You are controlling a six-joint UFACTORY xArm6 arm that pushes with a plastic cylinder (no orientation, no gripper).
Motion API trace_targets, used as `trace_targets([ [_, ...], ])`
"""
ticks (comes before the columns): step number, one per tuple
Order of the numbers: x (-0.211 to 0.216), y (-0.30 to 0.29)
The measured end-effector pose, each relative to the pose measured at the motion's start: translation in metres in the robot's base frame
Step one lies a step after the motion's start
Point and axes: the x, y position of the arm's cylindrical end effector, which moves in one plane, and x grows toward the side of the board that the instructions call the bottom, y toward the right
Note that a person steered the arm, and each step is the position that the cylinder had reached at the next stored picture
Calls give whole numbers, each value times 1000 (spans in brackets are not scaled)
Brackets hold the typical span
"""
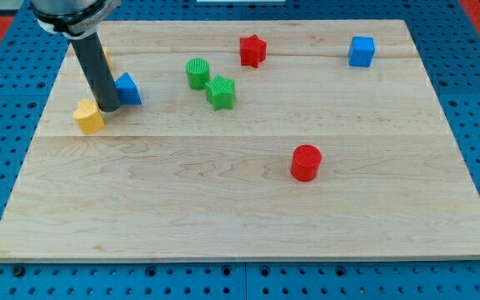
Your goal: Place the yellow heart at the left center
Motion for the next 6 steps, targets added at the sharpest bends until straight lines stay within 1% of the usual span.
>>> trace_targets([
  [6, 7, -1],
])
